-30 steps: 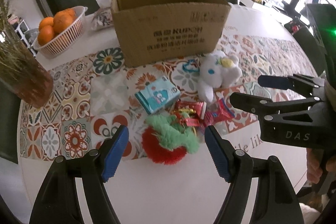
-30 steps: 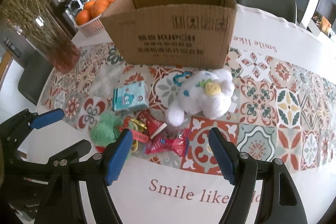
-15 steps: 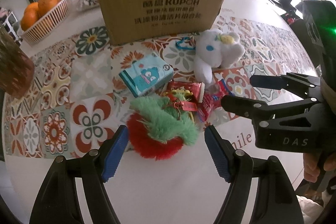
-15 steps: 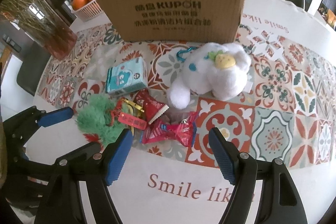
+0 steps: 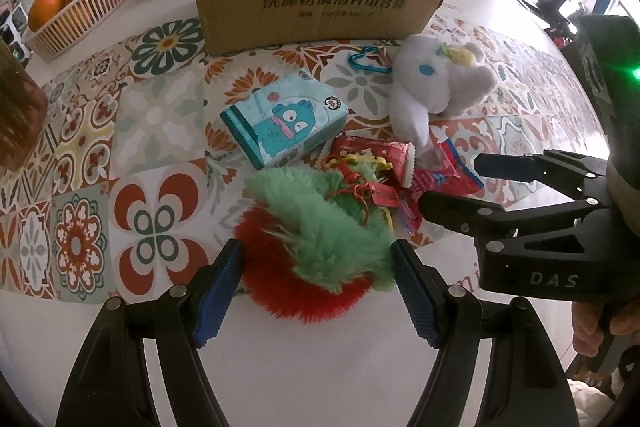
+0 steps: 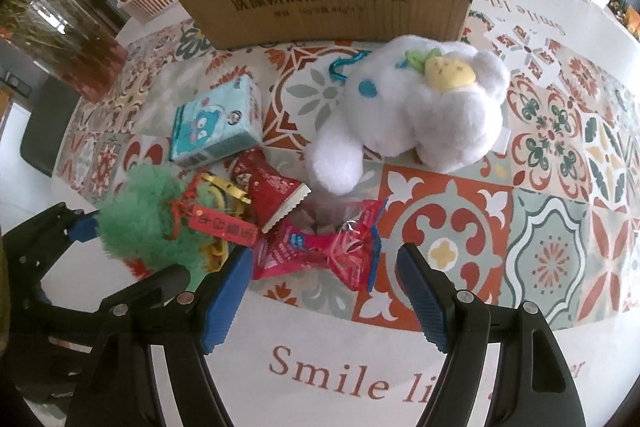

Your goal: Organize soft objects

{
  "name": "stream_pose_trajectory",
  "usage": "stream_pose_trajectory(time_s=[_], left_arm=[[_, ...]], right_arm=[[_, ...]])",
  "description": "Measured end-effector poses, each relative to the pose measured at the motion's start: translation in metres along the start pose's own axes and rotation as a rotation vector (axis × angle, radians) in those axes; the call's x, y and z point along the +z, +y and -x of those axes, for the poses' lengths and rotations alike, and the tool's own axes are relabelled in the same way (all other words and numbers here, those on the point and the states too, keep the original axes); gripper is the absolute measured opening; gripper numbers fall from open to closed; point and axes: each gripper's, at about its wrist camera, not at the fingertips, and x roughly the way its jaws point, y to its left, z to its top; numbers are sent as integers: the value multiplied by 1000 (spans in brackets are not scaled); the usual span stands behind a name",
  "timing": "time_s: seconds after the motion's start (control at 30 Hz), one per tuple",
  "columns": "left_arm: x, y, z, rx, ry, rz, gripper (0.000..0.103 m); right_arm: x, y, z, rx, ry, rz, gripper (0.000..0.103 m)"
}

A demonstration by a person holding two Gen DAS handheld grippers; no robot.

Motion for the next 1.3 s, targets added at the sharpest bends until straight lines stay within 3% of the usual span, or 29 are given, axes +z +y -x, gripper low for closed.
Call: stream_pose_trajectory(time_s=[0.4, 0.6, 0.73, 0.9, 1.3], left_arm=[[2, 10, -10, -21, -5, 45, 72], [1, 9, -14, -45, -5, 76, 62], [0, 12, -16, -66, -6, 107, 52], [-6, 12, -12, -46, -18, 114, 43], [-18, -1, 11, 0, -86, 114, 40]], right_arm=[[4, 1, -15, -1, 13, -7, 76], [3, 1, -17, -4, 3, -10, 74], [2, 4, -15, -3, -2, -4, 61], [-4, 5, -14, -2, -9, -13, 58], [-22, 0, 2, 4, -36, -44, 48]])
